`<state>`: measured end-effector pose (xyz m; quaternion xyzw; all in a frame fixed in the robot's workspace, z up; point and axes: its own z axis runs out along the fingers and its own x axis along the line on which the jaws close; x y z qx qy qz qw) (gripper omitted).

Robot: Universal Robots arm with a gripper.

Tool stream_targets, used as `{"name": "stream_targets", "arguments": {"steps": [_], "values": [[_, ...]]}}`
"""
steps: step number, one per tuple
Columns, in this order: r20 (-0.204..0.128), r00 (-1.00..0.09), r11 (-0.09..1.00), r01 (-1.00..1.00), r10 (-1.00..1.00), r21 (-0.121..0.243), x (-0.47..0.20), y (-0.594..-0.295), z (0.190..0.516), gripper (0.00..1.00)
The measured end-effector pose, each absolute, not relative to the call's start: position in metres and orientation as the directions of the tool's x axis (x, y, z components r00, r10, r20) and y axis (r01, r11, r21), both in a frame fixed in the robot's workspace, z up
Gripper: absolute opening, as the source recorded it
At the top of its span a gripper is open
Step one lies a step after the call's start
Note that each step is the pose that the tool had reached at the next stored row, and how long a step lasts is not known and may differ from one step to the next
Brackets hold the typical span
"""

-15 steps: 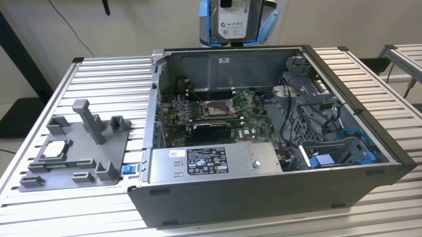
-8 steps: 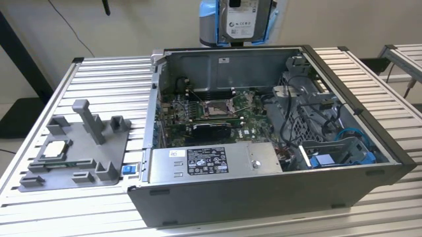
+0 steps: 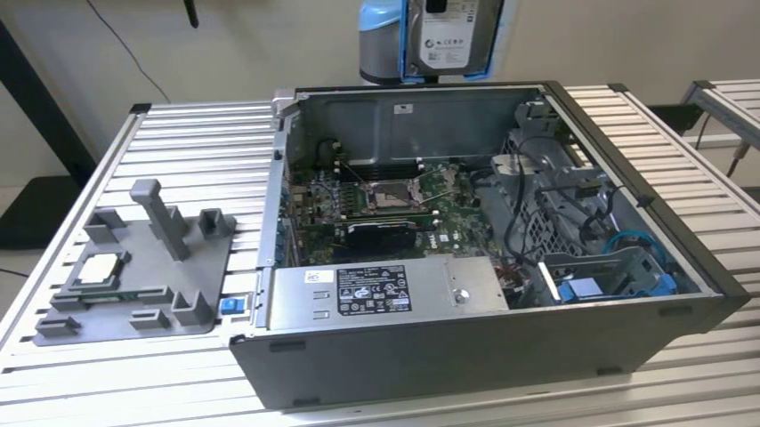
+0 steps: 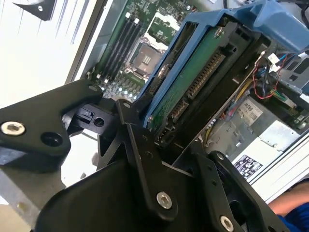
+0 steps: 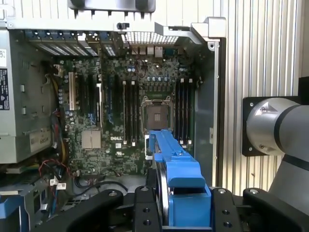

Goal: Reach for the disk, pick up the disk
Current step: 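Pick up the disk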

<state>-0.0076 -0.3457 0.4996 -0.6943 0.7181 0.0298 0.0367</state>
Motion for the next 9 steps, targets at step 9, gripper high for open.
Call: {"name": "stream_targets", "arguments": {"steps": [9], "values": [[-0.094, -0.033, 0.034, -0.999, -0.995, -0.008, 0.007, -0.346, 0.500, 0.00]]}}
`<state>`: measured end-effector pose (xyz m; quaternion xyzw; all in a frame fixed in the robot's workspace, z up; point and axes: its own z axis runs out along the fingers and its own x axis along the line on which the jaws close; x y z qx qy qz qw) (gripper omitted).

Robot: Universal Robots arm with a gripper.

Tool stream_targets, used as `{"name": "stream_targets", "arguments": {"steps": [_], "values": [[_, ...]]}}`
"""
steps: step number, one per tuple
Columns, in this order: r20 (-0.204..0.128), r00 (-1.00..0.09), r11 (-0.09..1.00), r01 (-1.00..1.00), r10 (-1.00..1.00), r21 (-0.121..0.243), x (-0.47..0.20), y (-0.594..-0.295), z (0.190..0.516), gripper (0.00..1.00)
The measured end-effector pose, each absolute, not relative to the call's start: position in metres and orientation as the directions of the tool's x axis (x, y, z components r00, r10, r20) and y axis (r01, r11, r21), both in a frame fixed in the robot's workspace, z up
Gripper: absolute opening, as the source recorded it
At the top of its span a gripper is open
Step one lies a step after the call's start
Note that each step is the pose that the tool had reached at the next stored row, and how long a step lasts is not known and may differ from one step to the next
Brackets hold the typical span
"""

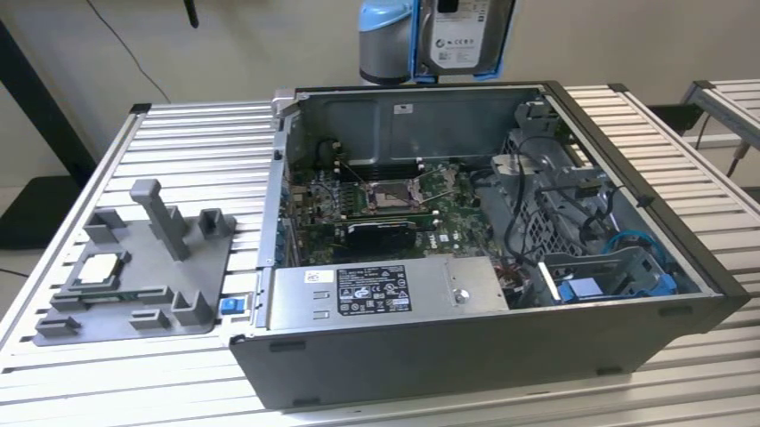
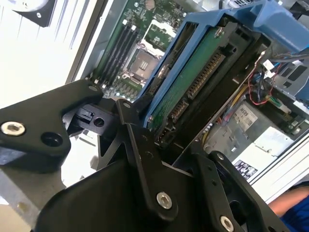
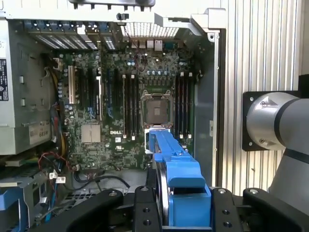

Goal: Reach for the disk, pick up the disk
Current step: 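Pick up the disk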

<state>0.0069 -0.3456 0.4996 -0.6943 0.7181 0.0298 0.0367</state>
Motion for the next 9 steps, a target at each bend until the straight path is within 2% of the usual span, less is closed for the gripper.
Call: {"name": "stream_targets", "arguments": {"steps": [9], "values": [[-0.094, -0.033, 0.034, -0.999, -0.995, -0.008, 0.020, -0.346, 0.500, 0.00]]}}
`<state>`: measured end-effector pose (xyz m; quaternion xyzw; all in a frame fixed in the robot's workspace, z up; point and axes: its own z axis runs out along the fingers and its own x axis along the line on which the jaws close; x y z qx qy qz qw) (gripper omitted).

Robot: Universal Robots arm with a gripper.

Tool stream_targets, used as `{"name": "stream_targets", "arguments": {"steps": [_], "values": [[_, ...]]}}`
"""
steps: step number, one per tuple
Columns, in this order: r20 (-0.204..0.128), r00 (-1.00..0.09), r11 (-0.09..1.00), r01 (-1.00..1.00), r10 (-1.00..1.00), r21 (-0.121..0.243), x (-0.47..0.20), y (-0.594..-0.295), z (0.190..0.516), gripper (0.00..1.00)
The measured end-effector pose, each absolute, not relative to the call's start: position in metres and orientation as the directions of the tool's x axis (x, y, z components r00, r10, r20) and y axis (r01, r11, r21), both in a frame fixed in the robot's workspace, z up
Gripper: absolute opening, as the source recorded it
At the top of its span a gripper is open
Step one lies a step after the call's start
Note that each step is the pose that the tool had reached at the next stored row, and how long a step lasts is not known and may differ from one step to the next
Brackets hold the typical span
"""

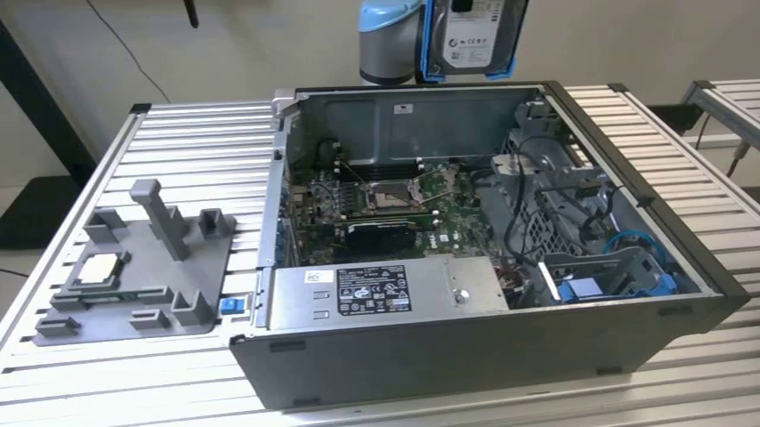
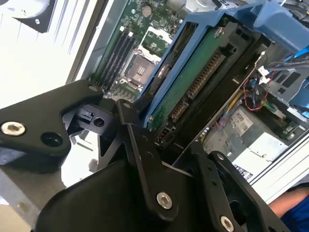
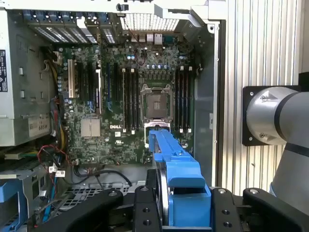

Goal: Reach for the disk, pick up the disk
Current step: 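Pick up the disk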

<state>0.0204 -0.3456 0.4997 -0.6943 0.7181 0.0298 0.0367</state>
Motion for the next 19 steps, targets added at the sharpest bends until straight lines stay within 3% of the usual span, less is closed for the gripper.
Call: {"name": "stream_targets", "arguments": {"steps": [19], "values": [[-0.094, -0.033, 0.034, -0.999, -0.995, -0.008, 0.065, -0.346, 0.500, 0.00]]}}
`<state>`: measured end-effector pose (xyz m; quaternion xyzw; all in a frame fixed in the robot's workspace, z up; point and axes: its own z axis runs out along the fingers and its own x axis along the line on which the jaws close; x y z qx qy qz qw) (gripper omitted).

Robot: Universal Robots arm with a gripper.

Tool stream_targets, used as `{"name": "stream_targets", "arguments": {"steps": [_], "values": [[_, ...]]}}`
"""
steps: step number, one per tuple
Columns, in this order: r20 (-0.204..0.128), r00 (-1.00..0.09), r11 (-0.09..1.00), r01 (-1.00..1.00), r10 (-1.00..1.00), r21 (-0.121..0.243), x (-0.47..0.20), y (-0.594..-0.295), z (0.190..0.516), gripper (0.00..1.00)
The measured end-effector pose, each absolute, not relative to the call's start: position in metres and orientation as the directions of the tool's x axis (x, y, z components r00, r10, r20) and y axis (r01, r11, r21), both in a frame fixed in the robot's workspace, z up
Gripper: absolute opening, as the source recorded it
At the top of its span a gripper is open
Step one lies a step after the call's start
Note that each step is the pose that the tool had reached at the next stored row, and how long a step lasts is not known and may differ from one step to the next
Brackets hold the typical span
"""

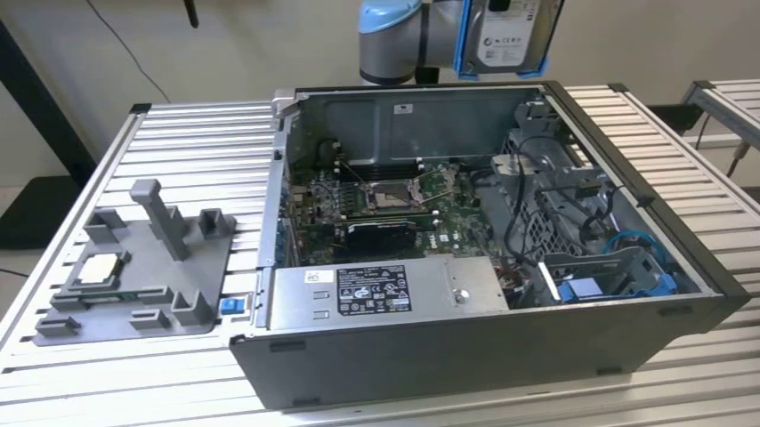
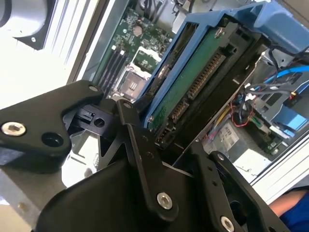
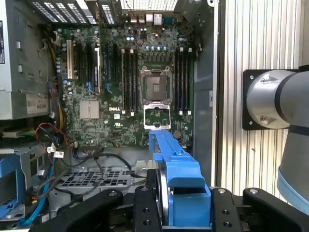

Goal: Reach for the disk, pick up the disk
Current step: 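Pick up the disk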

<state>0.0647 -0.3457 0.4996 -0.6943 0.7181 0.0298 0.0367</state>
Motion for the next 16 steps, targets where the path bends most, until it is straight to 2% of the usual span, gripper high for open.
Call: {"name": "stream_targets", "arguments": {"steps": [16], "values": [[-0.094, -0.033, 0.034, -0.999, -0.995, -0.008, 0.100, -0.346, 0.500, 0.00]]}}
